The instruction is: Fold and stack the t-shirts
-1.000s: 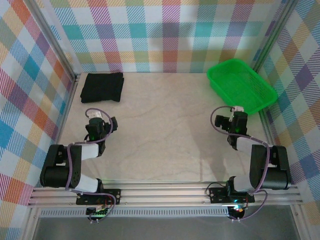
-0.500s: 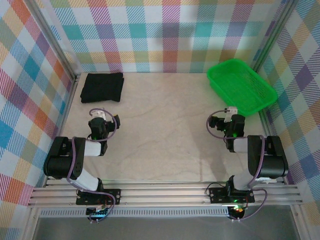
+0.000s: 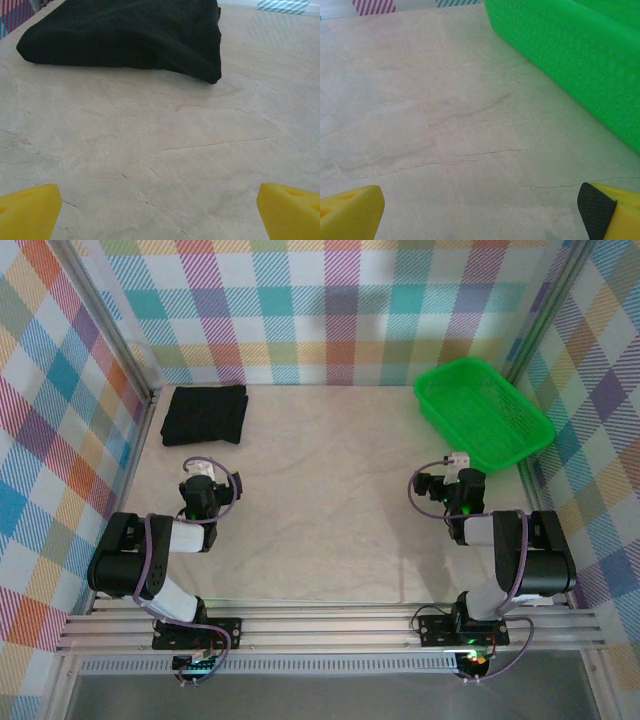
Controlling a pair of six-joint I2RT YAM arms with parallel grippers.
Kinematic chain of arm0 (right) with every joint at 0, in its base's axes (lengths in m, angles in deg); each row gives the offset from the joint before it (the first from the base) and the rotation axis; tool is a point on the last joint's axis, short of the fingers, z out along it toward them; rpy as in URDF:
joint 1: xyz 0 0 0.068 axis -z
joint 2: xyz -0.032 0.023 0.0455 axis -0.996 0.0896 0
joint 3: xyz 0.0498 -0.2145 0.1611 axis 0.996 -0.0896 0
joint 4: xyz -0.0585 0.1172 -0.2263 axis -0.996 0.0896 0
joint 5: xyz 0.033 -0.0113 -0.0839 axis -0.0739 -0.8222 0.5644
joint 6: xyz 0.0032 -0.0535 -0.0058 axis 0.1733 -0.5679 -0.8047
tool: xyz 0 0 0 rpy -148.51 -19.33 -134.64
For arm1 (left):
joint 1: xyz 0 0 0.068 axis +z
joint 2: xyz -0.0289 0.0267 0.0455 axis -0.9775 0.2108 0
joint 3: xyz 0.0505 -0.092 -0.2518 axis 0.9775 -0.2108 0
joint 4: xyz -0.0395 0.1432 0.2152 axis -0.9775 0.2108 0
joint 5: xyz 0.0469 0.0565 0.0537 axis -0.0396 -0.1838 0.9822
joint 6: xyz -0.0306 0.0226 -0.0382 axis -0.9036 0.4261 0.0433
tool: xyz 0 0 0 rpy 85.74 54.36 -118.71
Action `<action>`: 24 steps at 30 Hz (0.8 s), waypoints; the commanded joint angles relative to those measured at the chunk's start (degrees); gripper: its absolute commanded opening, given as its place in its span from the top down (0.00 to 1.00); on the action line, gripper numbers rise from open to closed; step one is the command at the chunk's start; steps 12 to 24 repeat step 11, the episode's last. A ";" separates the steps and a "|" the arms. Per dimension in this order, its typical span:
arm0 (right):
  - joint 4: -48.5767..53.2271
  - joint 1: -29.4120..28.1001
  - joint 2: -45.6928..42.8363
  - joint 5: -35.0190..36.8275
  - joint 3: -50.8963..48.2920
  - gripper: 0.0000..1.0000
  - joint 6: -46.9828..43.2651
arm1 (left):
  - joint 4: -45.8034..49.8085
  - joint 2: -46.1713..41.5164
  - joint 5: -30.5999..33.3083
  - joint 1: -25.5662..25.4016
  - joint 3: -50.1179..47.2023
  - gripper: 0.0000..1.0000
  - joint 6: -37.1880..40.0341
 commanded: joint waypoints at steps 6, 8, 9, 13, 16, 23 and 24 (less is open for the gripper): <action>-2.25 -0.30 -0.09 0.09 0.63 0.00 -1.25 | -0.09 0.38 1.09 -0.21 1.05 0.00 1.23; -2.23 -0.25 -0.10 0.18 0.64 0.00 -1.25 | -0.10 0.37 1.09 -0.19 1.10 0.00 1.19; -2.32 -0.23 -0.09 0.13 0.64 0.00 -1.25 | -0.07 0.35 1.06 -0.19 1.09 0.00 1.21; -2.75 -0.31 -0.29 0.05 0.29 0.00 -1.26 | -0.15 0.37 0.99 -0.19 1.01 0.00 1.18; -2.75 -0.31 -0.29 0.05 0.29 0.00 -1.26 | -0.15 0.37 0.99 -0.19 1.01 0.00 1.18; -2.75 -0.31 -0.29 0.05 0.29 0.00 -1.26 | -0.15 0.37 0.99 -0.19 1.01 0.00 1.18; -2.75 -0.31 -0.29 0.05 0.29 0.00 -1.26 | -0.15 0.37 0.99 -0.19 1.01 0.00 1.18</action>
